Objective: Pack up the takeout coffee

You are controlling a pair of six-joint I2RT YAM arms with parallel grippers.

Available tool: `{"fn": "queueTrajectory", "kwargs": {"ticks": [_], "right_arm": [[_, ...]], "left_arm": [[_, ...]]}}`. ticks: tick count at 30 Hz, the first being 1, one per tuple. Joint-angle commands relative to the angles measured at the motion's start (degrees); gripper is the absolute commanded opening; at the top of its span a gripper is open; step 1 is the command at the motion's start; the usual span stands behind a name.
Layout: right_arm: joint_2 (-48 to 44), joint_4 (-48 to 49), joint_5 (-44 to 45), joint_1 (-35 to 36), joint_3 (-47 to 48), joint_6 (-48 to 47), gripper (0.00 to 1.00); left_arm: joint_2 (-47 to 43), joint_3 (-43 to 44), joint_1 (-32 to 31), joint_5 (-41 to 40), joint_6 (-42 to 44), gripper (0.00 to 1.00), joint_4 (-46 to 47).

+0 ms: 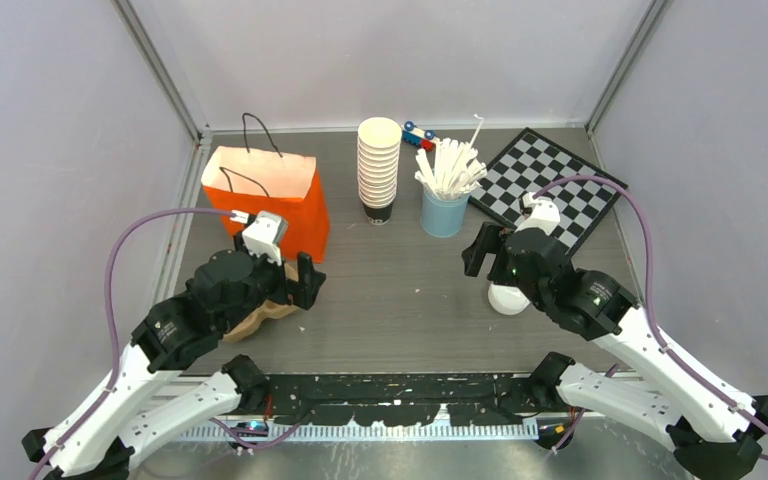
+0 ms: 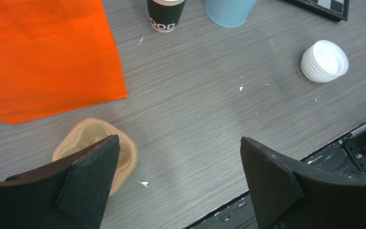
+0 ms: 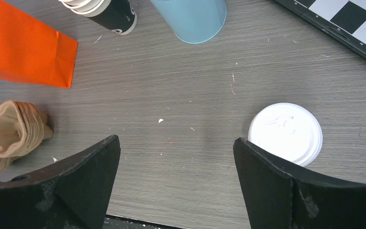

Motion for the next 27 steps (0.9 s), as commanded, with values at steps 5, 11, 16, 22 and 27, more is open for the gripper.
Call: {"fn": "queueTrajectory", "kwargs": {"ticks": [5,11,16,22,27], "right_arm": [[-1.64,2.37,-1.57,-0.12,0.98,-0.18,0.92],[-3.50,1.92,-6.37,-0.16,0.59,-2.37,0.89],[-3.38,1.51,-12.23,-0.13,1.51,-3.68,0.83],[-4.51,1.39,-15.83,-0.18,1.54,-3.99,0.78],[-5.46,1.23,-17.71,-0.15,1.49,-4.05,0.75]], "left_arm": [[6.80,9.62,-0.10,-2.80,-0.10,1.00,3.32],[21.93,24.31,-0.10,-10.64,3.84,0.92,5.91],[37.03,38.45,0.79,-13.46,6.16,0.81,7.10],[49.82,51.83,7.00,-7.91,1.80,0.73,5.99],[53.53,53.76,12.90,-1.44,-3.74,0.66,7.00]]}}
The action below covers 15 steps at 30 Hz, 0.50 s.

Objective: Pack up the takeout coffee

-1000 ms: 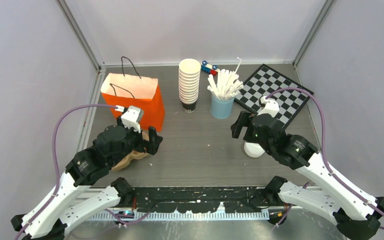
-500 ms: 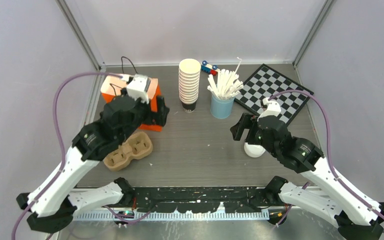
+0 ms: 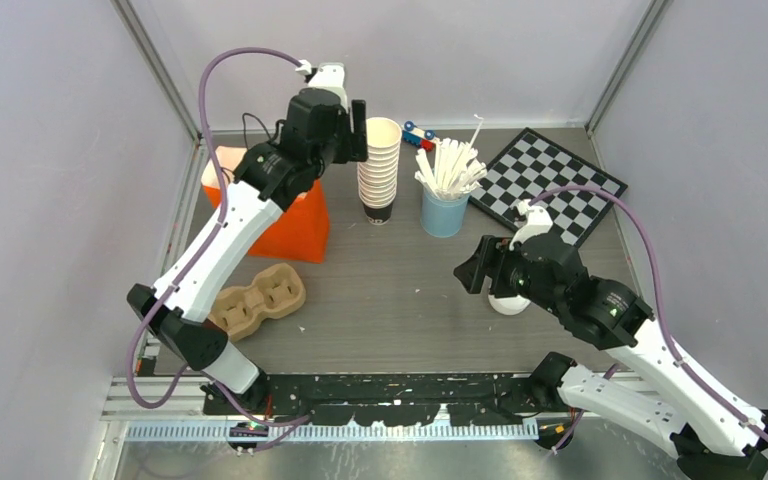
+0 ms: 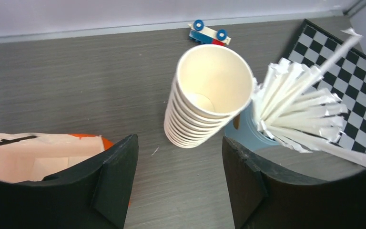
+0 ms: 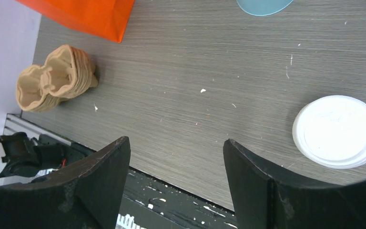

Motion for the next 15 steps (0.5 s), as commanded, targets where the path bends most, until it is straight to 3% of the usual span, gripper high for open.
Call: {"fn": "queueTrajectory", "kwargs": {"ticks": [1,10,15], "right_arm": [[-1.70,1.32,-3.23,-0.17,1.32,-0.94,0.75],[-4.13,2.72,-0.82,-0.12,-0.77,0.61,0.71],[-4.30,2.76,-0.08,-0.14,-1.06,1.54,0.69]], "left_arm": [[0.01,3.04,4.04,5.53,-4.93,0.66,2.54],[-0.18,3.01,5.51,8.17,-2.95,0.67,4.96],[3.26,6.26,6.42,9.40,-3.04,0.62,4.46]]}}
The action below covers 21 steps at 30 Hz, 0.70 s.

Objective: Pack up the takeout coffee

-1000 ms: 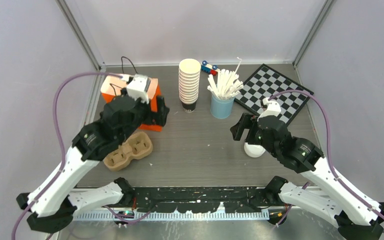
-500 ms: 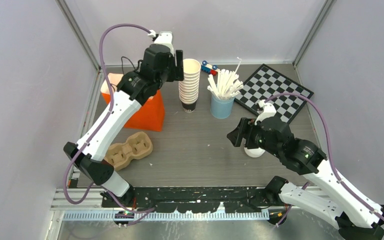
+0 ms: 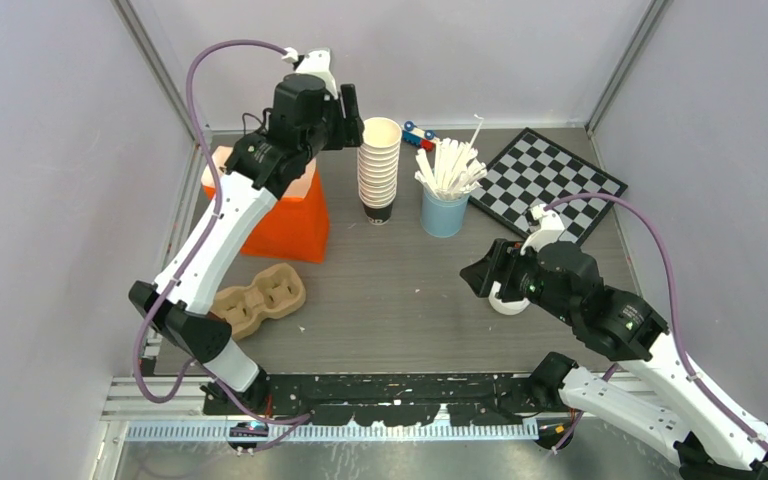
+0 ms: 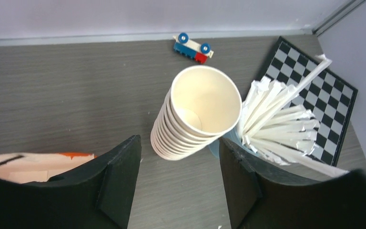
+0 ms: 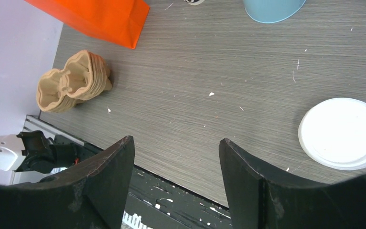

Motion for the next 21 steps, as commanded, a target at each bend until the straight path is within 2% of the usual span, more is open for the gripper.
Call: {"fn": "queueTrajectory", "kwargs": {"ticks": [1,13,21], "right_arm": [[-0.38,2.32,1.41,-0.14,-0.38,1.23,0.69],[-1.14,2.24,2.08,-0.11,-1.20,1.61,0.68],[-1.13,2.06,2.60,-0.15,-1.37,1.08,0.68]], "left_arm": [[2.15,4.57,0.95,1.59,0.53,0.61,3.50],[12.12,13.93,1.34,2.58,1.27,0.43,-0.77],[12.88,12.86,1.30,0.18,2.82,0.43,-0.77]]}}
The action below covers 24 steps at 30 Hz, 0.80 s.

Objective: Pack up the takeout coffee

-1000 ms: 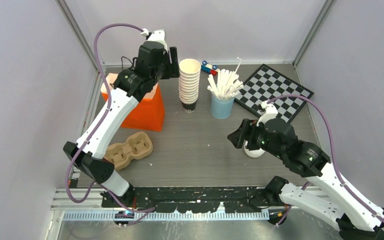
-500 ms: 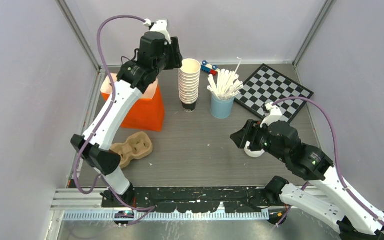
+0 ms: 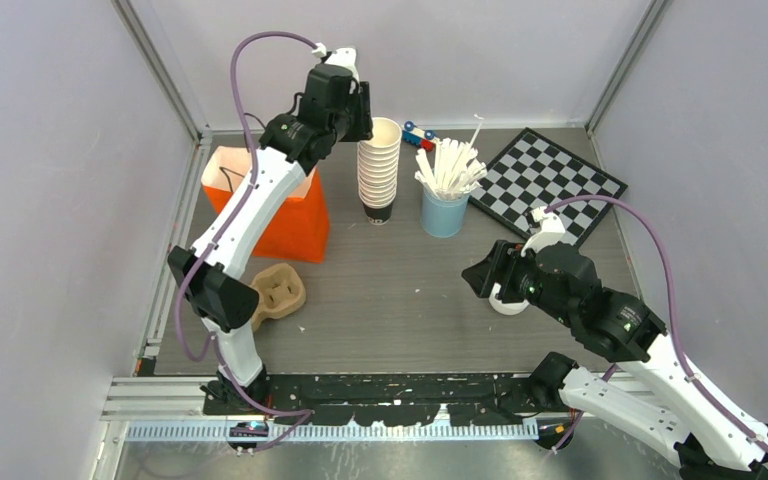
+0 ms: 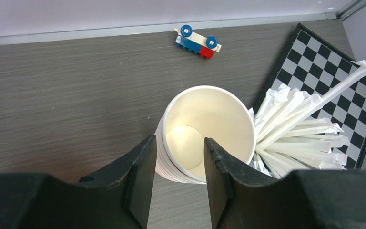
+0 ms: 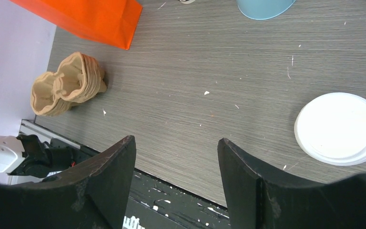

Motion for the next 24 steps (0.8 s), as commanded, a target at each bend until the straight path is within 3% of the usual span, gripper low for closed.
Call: {"fn": "queueTrajectory", "kwargs": {"ticks": [1,24], "right_arm": [[-0.50,2.04,1.37,-0.13,0.05,-0.16,0.68],[-1.77,2.03,2.68,-0.09,-0.61,-0.84,0.64]], "left_arm": [[-0.36,1.79,0.25,-1.61,1.92,0.43,0.61],[2.65,1.60,0.25,-2.33,3.87,0.34,0.96]]}}
